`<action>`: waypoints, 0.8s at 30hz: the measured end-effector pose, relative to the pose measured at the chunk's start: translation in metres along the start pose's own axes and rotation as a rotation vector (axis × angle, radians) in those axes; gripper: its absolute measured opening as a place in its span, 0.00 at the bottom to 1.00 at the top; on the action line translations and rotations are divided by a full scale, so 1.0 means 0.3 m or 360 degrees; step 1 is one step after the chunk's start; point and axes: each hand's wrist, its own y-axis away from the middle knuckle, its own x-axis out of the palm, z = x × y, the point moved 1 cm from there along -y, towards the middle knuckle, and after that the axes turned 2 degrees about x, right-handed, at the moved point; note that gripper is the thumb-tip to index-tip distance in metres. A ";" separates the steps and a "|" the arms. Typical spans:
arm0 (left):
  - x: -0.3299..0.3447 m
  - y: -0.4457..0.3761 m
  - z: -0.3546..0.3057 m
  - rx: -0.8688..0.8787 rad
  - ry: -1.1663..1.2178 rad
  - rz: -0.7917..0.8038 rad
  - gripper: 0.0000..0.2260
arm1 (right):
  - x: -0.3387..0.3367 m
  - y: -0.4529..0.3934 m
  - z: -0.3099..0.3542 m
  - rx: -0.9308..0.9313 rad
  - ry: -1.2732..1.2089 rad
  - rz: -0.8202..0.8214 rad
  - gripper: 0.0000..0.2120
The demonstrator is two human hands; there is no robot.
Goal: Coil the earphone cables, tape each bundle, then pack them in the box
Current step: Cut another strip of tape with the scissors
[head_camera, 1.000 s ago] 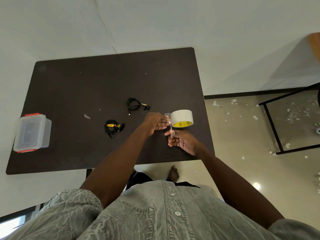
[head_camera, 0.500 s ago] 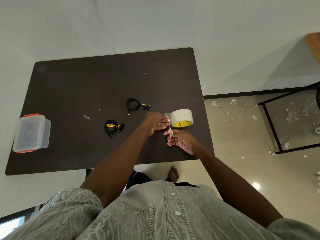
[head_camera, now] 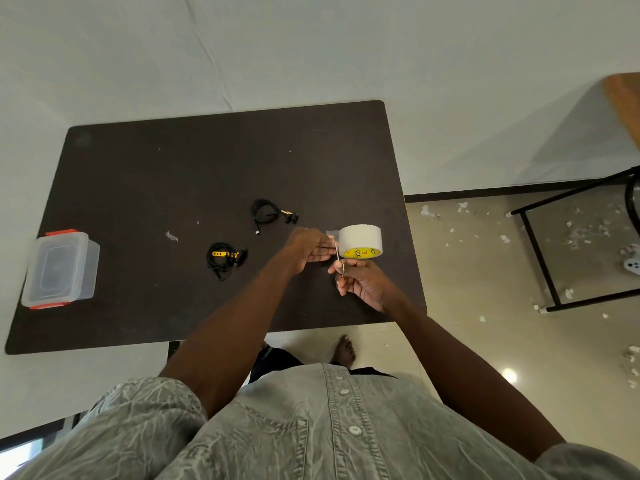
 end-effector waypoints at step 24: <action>0.028 0.011 0.000 0.0236 -0.0299 0.0028 0.04 | -0.019 0.027 -0.041 0.0125 0.0094 0.0001 0.17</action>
